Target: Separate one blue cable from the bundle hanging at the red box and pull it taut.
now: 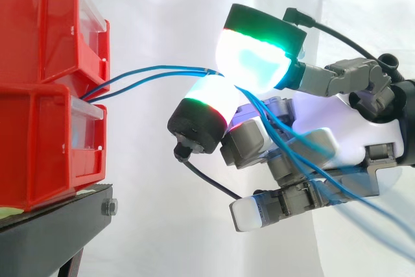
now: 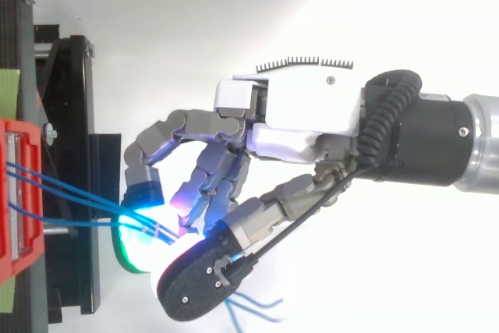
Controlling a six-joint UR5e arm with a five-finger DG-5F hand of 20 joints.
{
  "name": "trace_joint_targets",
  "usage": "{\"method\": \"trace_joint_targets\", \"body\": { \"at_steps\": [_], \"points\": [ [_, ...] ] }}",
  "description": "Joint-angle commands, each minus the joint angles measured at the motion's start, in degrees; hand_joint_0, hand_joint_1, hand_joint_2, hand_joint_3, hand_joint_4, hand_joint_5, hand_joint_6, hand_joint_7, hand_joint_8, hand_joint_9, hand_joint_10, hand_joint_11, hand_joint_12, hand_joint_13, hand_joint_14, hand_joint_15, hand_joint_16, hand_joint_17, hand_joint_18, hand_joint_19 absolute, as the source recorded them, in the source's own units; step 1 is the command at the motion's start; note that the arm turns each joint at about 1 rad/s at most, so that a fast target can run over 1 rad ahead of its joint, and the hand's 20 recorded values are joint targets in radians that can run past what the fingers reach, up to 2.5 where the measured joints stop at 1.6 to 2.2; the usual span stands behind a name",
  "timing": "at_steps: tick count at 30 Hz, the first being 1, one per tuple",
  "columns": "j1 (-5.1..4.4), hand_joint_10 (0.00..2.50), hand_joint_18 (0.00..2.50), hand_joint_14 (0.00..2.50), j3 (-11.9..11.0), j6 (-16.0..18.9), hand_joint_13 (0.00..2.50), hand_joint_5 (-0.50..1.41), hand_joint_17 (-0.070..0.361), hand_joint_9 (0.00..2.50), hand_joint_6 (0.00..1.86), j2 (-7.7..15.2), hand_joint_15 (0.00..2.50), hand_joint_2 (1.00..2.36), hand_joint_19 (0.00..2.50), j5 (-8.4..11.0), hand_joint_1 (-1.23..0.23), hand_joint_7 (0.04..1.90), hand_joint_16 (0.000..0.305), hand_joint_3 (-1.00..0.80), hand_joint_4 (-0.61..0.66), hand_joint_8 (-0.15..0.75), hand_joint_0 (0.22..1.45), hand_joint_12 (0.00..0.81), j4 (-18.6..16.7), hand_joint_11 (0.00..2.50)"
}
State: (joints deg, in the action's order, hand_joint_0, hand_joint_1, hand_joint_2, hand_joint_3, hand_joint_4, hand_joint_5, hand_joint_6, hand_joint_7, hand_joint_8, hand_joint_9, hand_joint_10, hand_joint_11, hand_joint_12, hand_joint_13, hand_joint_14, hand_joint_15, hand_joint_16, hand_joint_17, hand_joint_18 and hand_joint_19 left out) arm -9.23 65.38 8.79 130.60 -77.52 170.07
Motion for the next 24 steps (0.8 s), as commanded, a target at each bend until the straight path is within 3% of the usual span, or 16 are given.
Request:
{"method": "trace_joint_targets", "body": {
  "at_steps": [1, 7, 10, 13, 20, 24],
  "points": [
    [0.0, 0.02, 0.83, 0.03, 0.0, 0.0, 1.48, -0.22, 0.034, 1.0, 0.89, -0.1, 1.16, 1.0, 0.37, 0.0, -0.85, 1.24, 0.015, -0.47, 0.06, 0.278, 0.77, 0.282, 0.0, 1.1],
    [0.0, 0.02, 0.87, 0.02, 0.0, 0.0, 1.49, -0.22, 0.042, 1.0, 0.89, 0.0, 1.27, 1.0, 0.4, 0.0, -0.85, 1.24, 0.019, -0.47, 0.06, 0.274, 0.77, 0.302, 0.0, 1.12],
    [0.0, 0.02, 0.85, 0.03, 0.0, 0.1, 1.41, -0.22, 0.037, 1.0, 0.89, 0.0, 0.79, 1.0, 0.35, 0.0, -0.85, 1.24, 0.016, -0.47, 0.06, 0.281, 0.77, 0.335, 0.0, 1.09],
    [0.0, 0.02, 0.83, 0.02, 0.1, 0.2, 1.36, -0.22, 0.029, 1.01, 0.89, 0.0, 0.48, 1.0, 0.28, 0.0, -0.85, 1.25, 0.013, -0.47, 0.06, 0.286, 0.76, 0.348, 0.0, 1.06],
    [0.0, 0.02, 0.74, 0.0, 0.0, 0.2, 1.25, -0.22, 0.007, 0.98, 0.89, 0.0, 0.03, 1.0, 0.05, 0.0, -0.84, 1.27, 0.003, -0.46, 0.06, 0.297, 0.76, 0.324, 0.0, 0.79],
    [0.0, 0.02, 0.7, 0.0, 0.0, 0.3, 1.16, -0.23, 0.001, 0.93, 0.9, 0.0, 0.0, 1.0, 0.0, 0.0, -0.83, 1.27, 0.0, -0.46, 0.06, 0.298, 0.77, 0.314, 0.0, 0.63]
  ]
}}
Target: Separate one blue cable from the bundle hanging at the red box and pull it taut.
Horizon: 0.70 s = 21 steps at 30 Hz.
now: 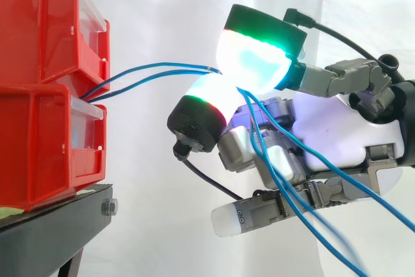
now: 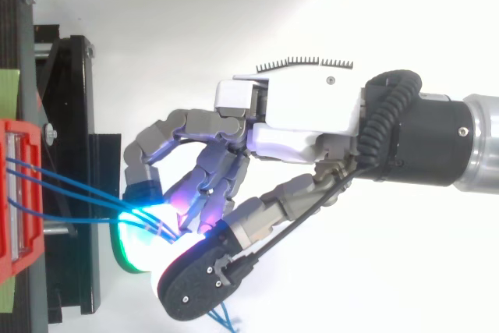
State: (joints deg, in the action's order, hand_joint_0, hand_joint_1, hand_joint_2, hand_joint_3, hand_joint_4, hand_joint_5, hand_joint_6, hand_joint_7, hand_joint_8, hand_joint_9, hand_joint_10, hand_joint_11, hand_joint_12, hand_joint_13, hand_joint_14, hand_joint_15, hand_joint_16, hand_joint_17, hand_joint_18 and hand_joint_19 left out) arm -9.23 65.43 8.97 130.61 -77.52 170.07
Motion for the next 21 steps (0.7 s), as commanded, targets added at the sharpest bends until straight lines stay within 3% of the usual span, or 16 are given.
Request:
{"method": "trace_joint_targets", "body": {
  "at_steps": [1, 14, 18, 21],
  "points": [
    [0.0, 0.01, 0.7, 0.0, 0.0, 0.1, 1.12, -0.23, 0.001, 0.91, 0.9, 0.0, 0.0, 1.0, 0.0, 0.0, -0.83, 1.27, 0.001, -0.46, 0.07, 0.3, 0.77, 0.308, 0.0, 0.59],
    [0.0, 0.01, 0.57, 0.0, 0.1, 0.1, 0.75, -0.23, 0.058, 0.85, 0.91, 0.0, 0.0, 1.0, 0.0, 0.0, -0.81, 1.26, 0.026, -0.46, 0.07, 0.272, 0.76, 0.346, -0.1, 0.61],
    [0.0, 0.02, 0.62, 0.0, 0.0, 0.1, 0.84, -0.24, 0.058, 0.84, 0.91, 0.0, 0.0, 1.0, 0.01, 0.0, -0.8, 1.27, 0.026, -0.46, 0.07, 0.269, 0.76, 0.348, -0.1, 0.65],
    [0.0, 0.02, 0.66, 0.01, 0.1, 0.1, 1.03, -0.24, 0.046, 0.85, 0.91, 0.0, 0.26, 1.0, 0.05, 0.0, -0.8, 1.27, 0.021, -0.46, 0.07, 0.27, 0.76, 0.328, -0.1, 0.72]
  ]
}}
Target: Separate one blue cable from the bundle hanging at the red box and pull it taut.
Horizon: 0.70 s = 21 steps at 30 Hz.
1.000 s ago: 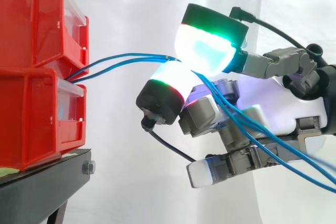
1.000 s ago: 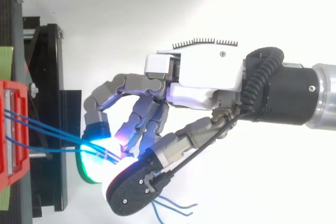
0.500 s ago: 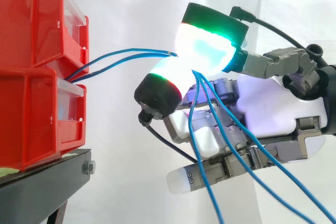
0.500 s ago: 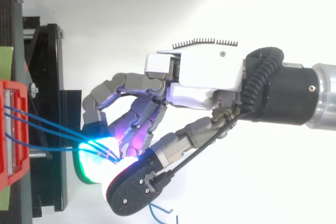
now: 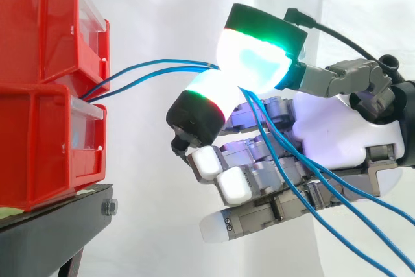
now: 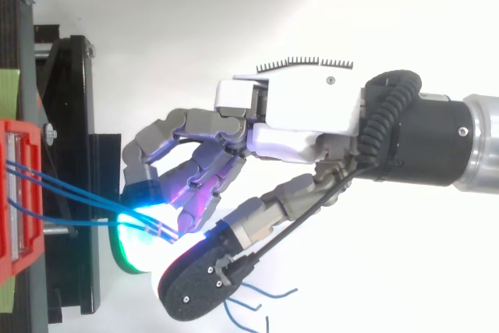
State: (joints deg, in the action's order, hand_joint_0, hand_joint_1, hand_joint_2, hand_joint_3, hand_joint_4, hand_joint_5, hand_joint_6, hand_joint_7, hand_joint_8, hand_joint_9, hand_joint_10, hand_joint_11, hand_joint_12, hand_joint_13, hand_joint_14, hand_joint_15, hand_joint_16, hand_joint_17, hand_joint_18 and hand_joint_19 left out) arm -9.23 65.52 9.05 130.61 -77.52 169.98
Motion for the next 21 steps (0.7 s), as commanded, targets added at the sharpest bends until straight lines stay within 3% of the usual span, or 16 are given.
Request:
{"method": "trace_joint_targets", "body": {
  "at_steps": [1, 10, 21],
  "points": [
    [0.0, 0.02, 0.67, 0.02, 0.0, 0.0, 1.11, -0.24, 0.043, 0.86, 0.91, 0.0, 0.38, 1.0, 0.07, 0.0, -0.79, 1.26, 0.019, -0.46, 0.07, 0.27, 0.76, 0.323, 0.0, 0.74],
    [0.0, 0.02, 0.71, 0.03, 0.0, 0.0, 1.29, -0.24, 0.042, 0.88, 0.92, 0.0, 0.91, 1.0, 0.14, 0.0, -0.78, 1.25, 0.019, -0.46, 0.08, 0.268, 0.77, 0.324, 0.0, 0.85],
    [0.0, 0.02, 0.79, 0.02, 0.0, -0.1, 1.38, -0.24, 0.051, 0.89, 0.92, 0.0, 1.36, 1.0, 0.27, 0.0, -0.78, 1.24, 0.023, -0.46, 0.08, 0.265, 0.77, 0.302, 0.0, 0.91]
  ]
}}
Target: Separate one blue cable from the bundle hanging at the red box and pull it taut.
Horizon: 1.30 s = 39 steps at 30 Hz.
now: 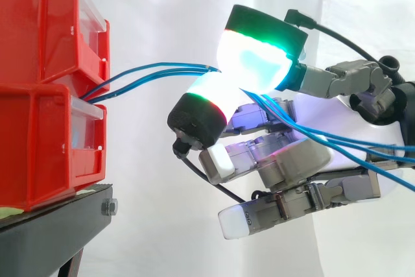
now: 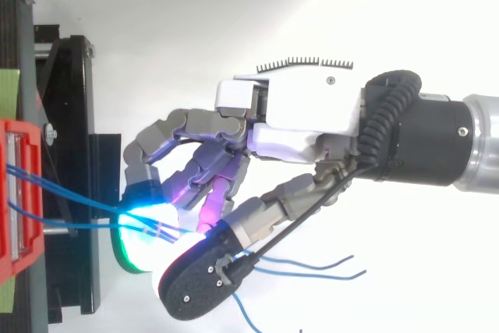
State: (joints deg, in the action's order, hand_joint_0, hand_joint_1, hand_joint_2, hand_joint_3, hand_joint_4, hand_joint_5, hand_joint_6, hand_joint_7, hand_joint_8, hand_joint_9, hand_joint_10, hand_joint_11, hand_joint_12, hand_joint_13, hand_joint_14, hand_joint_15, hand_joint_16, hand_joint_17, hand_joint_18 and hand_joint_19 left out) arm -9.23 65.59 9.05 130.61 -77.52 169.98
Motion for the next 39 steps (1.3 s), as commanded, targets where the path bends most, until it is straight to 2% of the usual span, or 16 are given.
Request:
{"method": "trace_joint_targets", "body": {
  "at_steps": [1, 16, 24, 27, 28, 31, 39],
  "points": [
    [0.0, 0.02, 0.79, 0.02, 0.1, 0.0, 1.39, -0.24, 0.051, 0.9, 0.92, 0.0, 1.39, 1.0, 0.29, 0.0, -0.78, 1.25, 0.023, -0.46, 0.07, 0.266, 0.77, 0.298, 0.0, 0.93],
    [0.0, 0.01, 0.89, 0.0, 0.1, 0.0, 1.53, -0.24, 0.062, 0.94, 0.92, 0.0, 1.71, 1.0, 0.46, 0.0, -0.78, 1.24, 0.027, -0.46, 0.07, 0.262, 0.77, 0.285, 0.0, 1.05],
    [0.0, 0.01, 0.94, 0.25, 0.1, 0.0, 1.49, -0.24, 0.065, 0.97, 0.92, 0.0, 1.74, 1.0, 0.53, 0.0, -0.78, 1.24, 0.029, -0.46, 0.07, 0.265, 0.77, 0.29, 0.0, 1.11],
    [0.0, 0.01, 0.97, 0.52, 0.1, -0.1, 1.44, -0.24, 0.065, 0.99, 0.92, 0.0, 1.67, 1.0, 0.58, 0.0, -0.78, 1.25, 0.029, -0.46, 0.07, 0.264, 0.77, 0.283, 0.0, 1.16],
    [0.0, 0.01, 0.98, 0.65, 0.1, -0.2, 1.42, -0.24, 0.064, 1.01, 0.92, -0.1, 1.64, 1.0, 0.61, 0.0, -0.78, 1.24, 0.029, -0.46, 0.07, 0.267, 0.76, 0.289, 0.0, 1.23],
    [0.0, 0.01, 1.0, 0.85, 0.1, -0.3, 1.39, -0.24, 0.065, 1.07, 0.92, 0.0, 1.6, 1.0, 0.64, 0.0, -0.78, 1.24, 0.029, -0.46, 0.08, 0.262, 0.76, 0.29, 0.0, 1.37],
    [0.18, 0.01, 1.01, 0.82, 0.1, -0.3, 1.38, -0.23, 0.066, 1.07, 0.91, 0.0, 1.63, 1.0, 0.62, 0.0, -0.81, 1.11, 0.029, -0.5, 0.1, 0.267, 0.74, 0.295, 0.0, 1.37]
  ]
}}
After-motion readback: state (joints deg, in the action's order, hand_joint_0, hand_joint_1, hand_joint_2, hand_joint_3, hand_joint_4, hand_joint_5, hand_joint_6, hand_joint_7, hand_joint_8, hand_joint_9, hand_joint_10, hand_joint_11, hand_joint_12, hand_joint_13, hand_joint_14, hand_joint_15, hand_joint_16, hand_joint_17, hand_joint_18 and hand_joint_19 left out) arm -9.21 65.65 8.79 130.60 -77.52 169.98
